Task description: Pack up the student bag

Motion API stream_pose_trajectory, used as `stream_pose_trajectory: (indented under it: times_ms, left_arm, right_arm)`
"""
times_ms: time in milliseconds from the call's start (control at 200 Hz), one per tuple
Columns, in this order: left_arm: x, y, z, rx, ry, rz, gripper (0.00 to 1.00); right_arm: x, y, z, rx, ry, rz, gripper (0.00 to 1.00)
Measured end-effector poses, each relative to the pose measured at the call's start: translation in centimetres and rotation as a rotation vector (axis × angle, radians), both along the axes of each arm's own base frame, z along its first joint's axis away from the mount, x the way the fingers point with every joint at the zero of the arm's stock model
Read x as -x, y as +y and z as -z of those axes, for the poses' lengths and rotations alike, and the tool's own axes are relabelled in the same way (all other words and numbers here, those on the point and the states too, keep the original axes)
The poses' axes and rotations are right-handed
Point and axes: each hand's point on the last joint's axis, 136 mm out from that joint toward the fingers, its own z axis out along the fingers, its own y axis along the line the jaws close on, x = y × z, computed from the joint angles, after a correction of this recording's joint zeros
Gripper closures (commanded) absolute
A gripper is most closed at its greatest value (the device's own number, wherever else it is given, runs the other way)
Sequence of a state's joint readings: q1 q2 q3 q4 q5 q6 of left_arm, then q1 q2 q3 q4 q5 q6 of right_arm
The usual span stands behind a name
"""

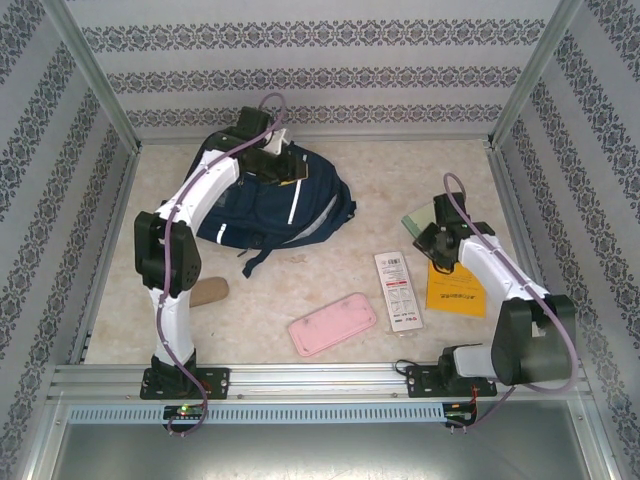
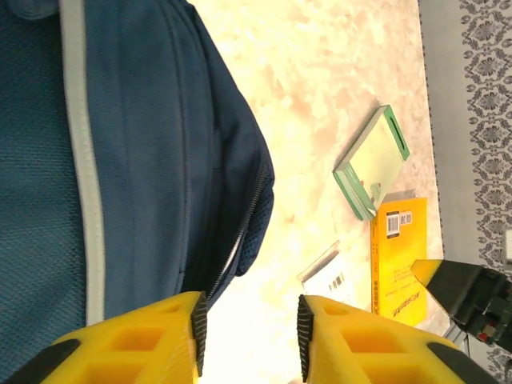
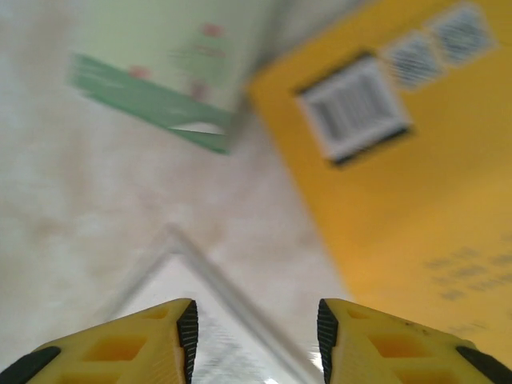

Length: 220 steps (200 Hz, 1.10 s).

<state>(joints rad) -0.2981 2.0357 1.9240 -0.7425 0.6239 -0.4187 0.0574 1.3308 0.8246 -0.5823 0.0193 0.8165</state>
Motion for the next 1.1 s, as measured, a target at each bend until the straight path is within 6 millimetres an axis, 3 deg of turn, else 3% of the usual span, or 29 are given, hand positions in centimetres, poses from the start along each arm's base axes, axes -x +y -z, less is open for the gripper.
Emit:
stream_pose_trajectory:
  times_ms: [200, 390, 520, 894, 1099]
  left_arm:
    - [0.9, -1.7, 0.3, -0.001, -0.002, 0.036, 0.58]
    - [2.2, -3.3, 1.3, -0.008, 0.017, 0.070, 0.58]
    - [3.0, -4.4, 1.7, -0.011, 0.029, 0.093, 0.58]
    - [4.1, -6.1, 2.0, -0.009, 0.032, 0.123, 0.57]
    - [4.6, -7.7, 2.2, 0.005, 0.033, 0.136, 0.57]
  right_arm:
    - [3.5, -2.8, 2.9, 0.008, 0.120, 0.116, 0.53]
    - [3.5, -2.2, 5.3, -0.034, 0.196, 0.108, 0.54]
    - [1.2, -0.9, 5.1, -0.073, 0.195, 0.063, 0.54]
    - [-8.3, 7.5, 4.2, -0.172, 0.093, -0.215, 0.55]
    - [-10.3, 12.0, 3.4, -0.206, 0.057, -0.340, 0.53]
